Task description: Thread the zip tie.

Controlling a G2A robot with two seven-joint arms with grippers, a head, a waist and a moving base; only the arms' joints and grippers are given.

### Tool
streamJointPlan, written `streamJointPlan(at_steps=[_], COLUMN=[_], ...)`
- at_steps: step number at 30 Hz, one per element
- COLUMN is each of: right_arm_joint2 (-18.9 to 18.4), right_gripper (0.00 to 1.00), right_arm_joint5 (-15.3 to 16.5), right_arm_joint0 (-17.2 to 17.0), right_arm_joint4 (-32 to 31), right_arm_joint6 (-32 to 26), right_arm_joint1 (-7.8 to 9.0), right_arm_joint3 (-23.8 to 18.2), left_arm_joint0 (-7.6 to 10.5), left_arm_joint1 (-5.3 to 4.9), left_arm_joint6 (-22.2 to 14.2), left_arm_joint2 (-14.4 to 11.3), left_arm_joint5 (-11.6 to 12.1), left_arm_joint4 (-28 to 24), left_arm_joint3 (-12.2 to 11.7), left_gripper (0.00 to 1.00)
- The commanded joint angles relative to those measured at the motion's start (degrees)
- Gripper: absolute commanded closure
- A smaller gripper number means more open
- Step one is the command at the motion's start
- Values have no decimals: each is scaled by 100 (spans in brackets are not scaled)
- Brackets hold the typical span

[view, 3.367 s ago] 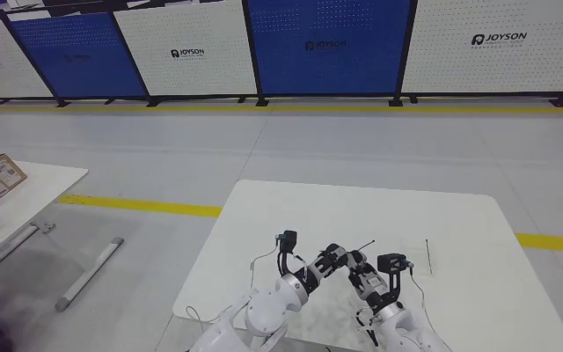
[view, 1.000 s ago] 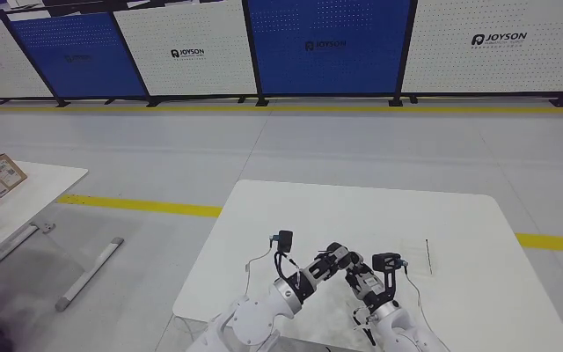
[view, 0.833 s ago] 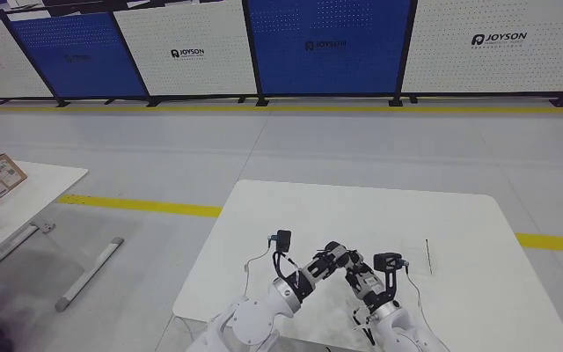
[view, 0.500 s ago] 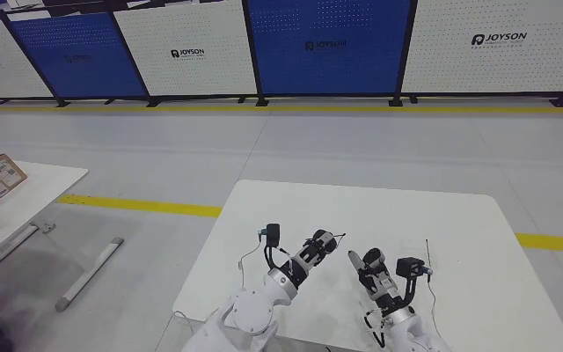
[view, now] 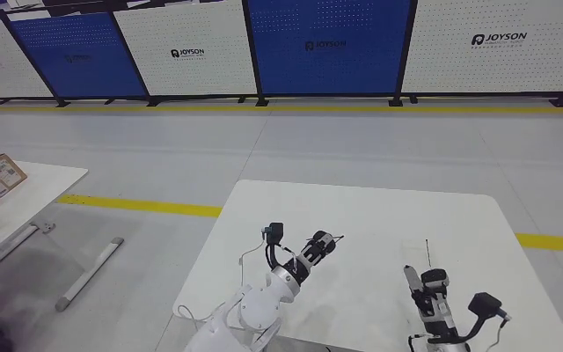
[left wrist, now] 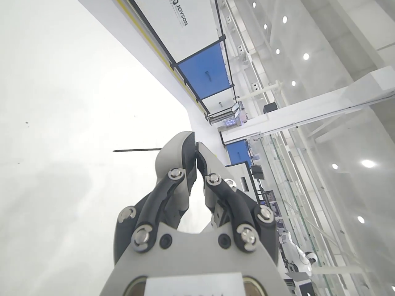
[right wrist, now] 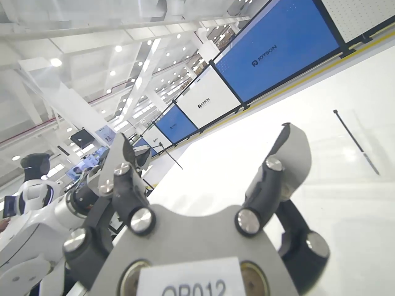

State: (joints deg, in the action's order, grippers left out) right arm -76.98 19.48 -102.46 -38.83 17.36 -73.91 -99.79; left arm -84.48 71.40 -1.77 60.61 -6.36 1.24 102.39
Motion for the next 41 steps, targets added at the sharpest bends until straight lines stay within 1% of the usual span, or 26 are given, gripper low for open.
streamJointPlan(at_steps=[1, 12, 14, 18, 20, 22, 26, 28, 30, 32, 34, 36, 38, 39, 40, 41], right_arm_joint2=[1, 1, -22, -238, -379, -498, -722, -807, -881, -890, -891, -886, -887, -893, -887, -883], right_gripper=[0, 0, 0, 0, 0, 0, 0, 0, 0, 0, 0, 0, 0, 0, 0, 0], right_arm_joint5=[0, 0, -52, -29, 0, -17, -152, -270, -399, -494, -625, -753, -849, -905, -948, -982], right_arm_joint0=[2, 2, 30, 18, -30, -74, -140, -142, -124, -104, -35, 39, 121, 154, 189, 238], right_arm_joint4=[-4, -4, 124, 477, 610, 649, 835, 980, 1015, 1006, 1121, 1222, 1289, 1361, 1428, 1538], right_arm_joint6=[-1, -1, -83, -138, -83, -36, 26, 33, 122, 206, 232, 234, 198, 251, 275, 260], right_arm_joint1=[0, 0, -3, 7, 15, 23, 26, 20, 11, -1, -18, -34, -46, -57, -67, -78], right_arm_joint3=[1, 1, 15, 2, -42, -69, -158, -200, -219, -209, -164, -103, -35, -5, 22, 58], left_arm_joint0=[0, 0, -12, -56, -94, -131, -231, -272, -305, -302, -288, -264, -232, -258, -258, -258], left_arm_joint1=[1, 1, 7, 26, 29, 29, 40, 41, 52, 58, 73, 83, 82, 98, 111, 111], left_arm_joint6=[2, 2, 57, 353, 359, 450, 670, 696, 820, 891, 1035, 1269, 1865, 2039, 2055, 2055], left_arm_joint2=[1, 1, 9, 97, 140, 210, 323, 386, 449, 486, 516, 536, 450, 352, 274, 274], left_arm_joint5=[3, 3, 17, 52, 47, 36, 17, -50, -95, -166, -233, -221, 31, 138, 183, 183], left_arm_joint4=[-2, -2, -41, -175, -301, -347, -523, -633, -767, -804, -860, -731, 194, 369, 425, 425], left_arm_joint3=[0, 0, -49, -110, -127, -116, -69, -51, -37, -54, -90, -133, -280, -362, -421, -421], left_gripper=[100, 100, 100, 100, 100, 100, 100, 100, 100, 100, 100, 100, 100, 100, 100, 100])
